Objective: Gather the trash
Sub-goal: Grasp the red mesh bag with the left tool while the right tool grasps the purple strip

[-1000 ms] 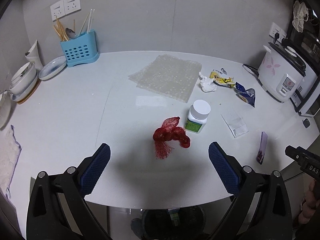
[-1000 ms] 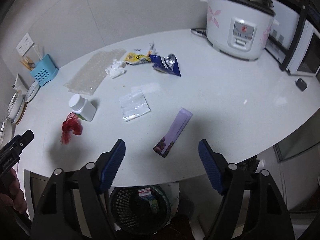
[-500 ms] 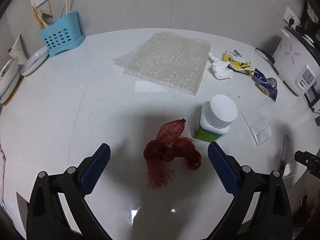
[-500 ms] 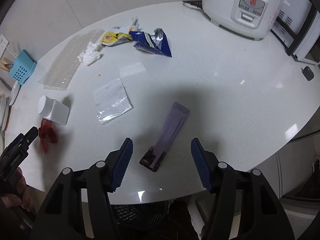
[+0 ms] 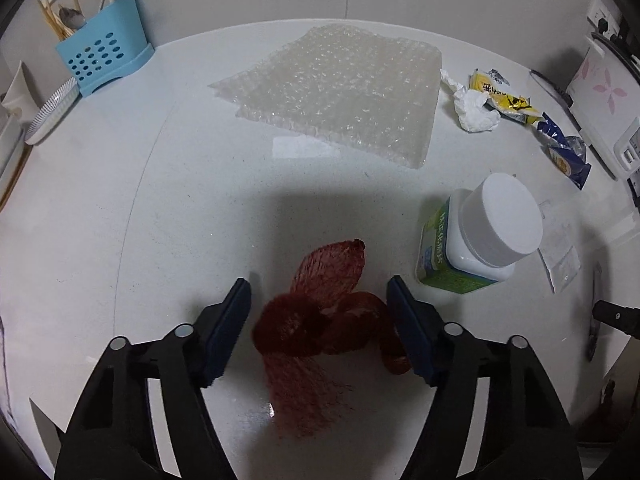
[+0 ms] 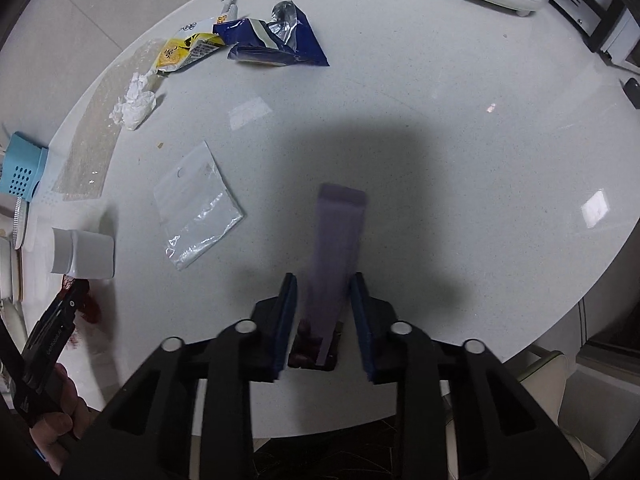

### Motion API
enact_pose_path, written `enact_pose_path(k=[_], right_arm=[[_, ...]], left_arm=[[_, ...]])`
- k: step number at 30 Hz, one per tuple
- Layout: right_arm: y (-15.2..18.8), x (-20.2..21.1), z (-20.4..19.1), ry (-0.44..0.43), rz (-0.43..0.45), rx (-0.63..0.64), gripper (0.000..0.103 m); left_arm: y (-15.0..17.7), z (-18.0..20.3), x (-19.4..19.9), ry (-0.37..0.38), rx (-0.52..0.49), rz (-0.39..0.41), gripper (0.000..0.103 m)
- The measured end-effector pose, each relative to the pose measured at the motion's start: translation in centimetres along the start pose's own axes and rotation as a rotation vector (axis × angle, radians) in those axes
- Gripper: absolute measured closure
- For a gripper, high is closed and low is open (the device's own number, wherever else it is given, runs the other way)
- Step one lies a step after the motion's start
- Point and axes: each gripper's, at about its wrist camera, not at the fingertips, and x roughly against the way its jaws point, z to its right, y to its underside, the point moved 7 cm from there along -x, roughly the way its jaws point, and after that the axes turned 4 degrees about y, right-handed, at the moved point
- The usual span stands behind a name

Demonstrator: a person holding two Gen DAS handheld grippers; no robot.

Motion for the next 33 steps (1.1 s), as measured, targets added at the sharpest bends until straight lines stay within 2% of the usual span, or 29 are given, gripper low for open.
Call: enact_pose_path(k=[3, 5, 6, 7, 10, 21, 27, 33], right_arm=[[-0.1, -0.1, -0.1, 0.002, -0.012, -0.005, 0.085], [-0.3, -0.3, 0.1, -0.004, -0.018, -0.014, 0.087], [-0.3, -0.3, 0.1, -0.005, -0.019, -0.016, 0.087], [-0.4, -0.3, 0.0, -0.005, -0.019, -0.016, 0.088], [-0.6, -0.3, -0.1, 0.0, -0.012, -0.007, 0.09], [-0.4, 1.9, -0.4, 0.006, 0.045, 0.043, 0.091], [0.1, 4.4, -1.3, 0.031, 0.115, 0.088, 0.091], [2.0, 6.9, -3.1, 0.053, 0.192, 0.127, 0.091]], left_arm=[[0.2, 0.0, 0.3, -0.02, -0.014, 0.014, 0.054], [0.3, -0.1, 0.5, -0.022, -0.018, 0.021, 0.068], [0.4, -0.1, 0.6, -0.023, -0.022, 0.023, 0.085], [0.4, -0.2, 0.6, -0.022, -0.02, 0.021, 0.087], [0.5, -0.4, 0.8, 0.008, -0.001, 0.024, 0.089], [0.6, -1.2, 4.1, 0.019, 0.011, 0.091, 0.09], [1.3, -1.4, 6.5, 0.063, 0.031, 0.117, 0.09], [2.5, -1.4, 8.9, 0.107, -0.013, 0.136, 0.09]])
